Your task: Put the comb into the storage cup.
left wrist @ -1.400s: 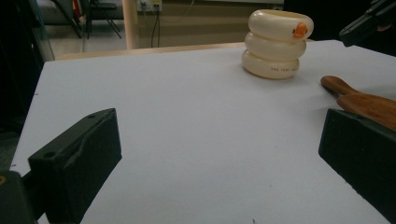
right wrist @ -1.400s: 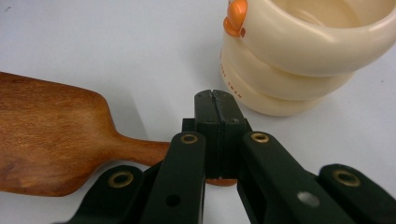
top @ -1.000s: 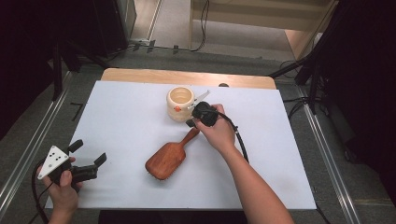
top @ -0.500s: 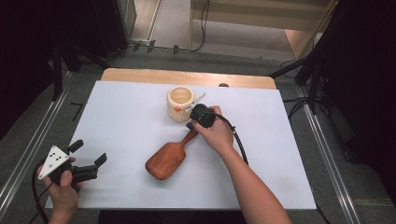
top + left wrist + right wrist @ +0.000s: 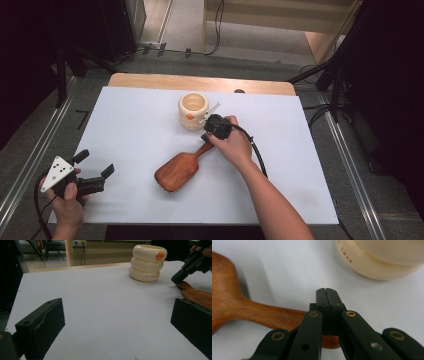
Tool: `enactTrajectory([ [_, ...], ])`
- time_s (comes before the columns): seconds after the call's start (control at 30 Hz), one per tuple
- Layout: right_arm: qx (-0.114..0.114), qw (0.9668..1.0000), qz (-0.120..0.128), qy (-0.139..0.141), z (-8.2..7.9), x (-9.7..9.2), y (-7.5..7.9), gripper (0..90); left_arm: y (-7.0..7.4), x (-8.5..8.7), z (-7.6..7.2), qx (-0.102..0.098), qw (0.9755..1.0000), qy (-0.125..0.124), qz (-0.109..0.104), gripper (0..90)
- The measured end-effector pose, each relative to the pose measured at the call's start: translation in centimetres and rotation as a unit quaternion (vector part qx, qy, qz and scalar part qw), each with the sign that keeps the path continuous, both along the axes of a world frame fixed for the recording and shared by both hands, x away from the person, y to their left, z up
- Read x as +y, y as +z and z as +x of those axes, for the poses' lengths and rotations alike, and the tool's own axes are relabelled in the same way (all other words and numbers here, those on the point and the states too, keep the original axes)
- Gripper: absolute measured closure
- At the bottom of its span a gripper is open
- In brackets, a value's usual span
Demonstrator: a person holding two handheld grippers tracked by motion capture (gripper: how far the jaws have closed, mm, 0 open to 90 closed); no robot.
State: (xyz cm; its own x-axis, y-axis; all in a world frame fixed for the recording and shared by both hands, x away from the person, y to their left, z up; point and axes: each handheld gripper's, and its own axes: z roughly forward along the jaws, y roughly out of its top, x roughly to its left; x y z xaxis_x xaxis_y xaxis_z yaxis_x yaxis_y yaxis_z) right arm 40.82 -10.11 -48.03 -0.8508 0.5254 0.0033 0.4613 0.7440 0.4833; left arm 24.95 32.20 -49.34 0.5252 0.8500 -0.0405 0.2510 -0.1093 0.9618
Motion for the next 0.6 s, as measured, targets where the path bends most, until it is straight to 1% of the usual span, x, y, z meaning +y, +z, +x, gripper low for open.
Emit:
enactTrajectory([
  [0.03, -0.001, 1.0000, 0.001, 0.004, -0.1, -0.1, 0.0, 88.1, 0.0, 0.0, 0.0, 0.000, 1.0000, 0.000, 0.000, 0.0],
  [0.07, 0.004, 1.0000, 0.001, 0.000, -0.4, -0.2, 0.1, 88.1, 0.0, 0.0, 0.0, 0.000, 1.0000, 0.000, 0.000, 0.0],
  [0.13, 0.003, 1.0000, -0.001, 0.009, -0.6, -0.4, 0.1, 88.1, 0.0, 0.0, 0.0, 0.001, 1.0000, 0.000, 0.001, 0.0],
  [0.2, 0.005, 1.0000, 0.000, 0.008, -1.1, -0.5, 0.1, 88.1, 0.0, -0.1, 0.0, 0.001, 1.0000, 0.000, 0.002, 0.0],
  [0.27, 0.005, 0.9999, 0.002, 0.016, -1.5, -0.6, 0.1, 88.1, 0.0, 0.0, 0.0, 0.001, 1.0000, 0.000, 0.002, 0.0],
  [0.33, 0.008, 0.9999, 0.003, 0.015, -1.9, -0.7, 0.1, 88.1, 0.0, 0.0, 0.0, 0.001, 1.0000, 0.000, 0.003, 0.0],
  [0.37, 0.010, 0.9997, 0.003, 0.020, -2.1, -0.8, 0.1, 88.1, 0.0, -0.1, 0.0, 0.001, 1.0000, 0.000, 0.003, 0.0],
  [0.43, 0.013, 0.9997, 0.003, 0.021, -2.5, -0.9, 0.1, 88.1, 0.0, -0.1, 0.0, 0.001, 1.0000, 0.002, 0.004, 0.0],
  [0.53, 0.014, 0.9995, 0.002, 0.029, -3.0, -1.2, 0.1, 88.1, 0.0, -0.1, 0.0, 0.001, 1.0000, 0.002, 0.004, 0.0],
  [0.57, 0.018, 0.9995, 0.004, 0.025, -3.2, -1.2, 0.1, 88.1, 0.0, -0.1, 0.0, 0.001, 1.0000, 0.002, 0.004, 0.0],
  [0.6, 0.018, 0.9994, 0.004, 0.031, -3.3, -1.3, 0.0, 88.1, 0.0, -0.1, 0.0, 0.001, 1.0000, 0.002, 0.004, 0.0],
])
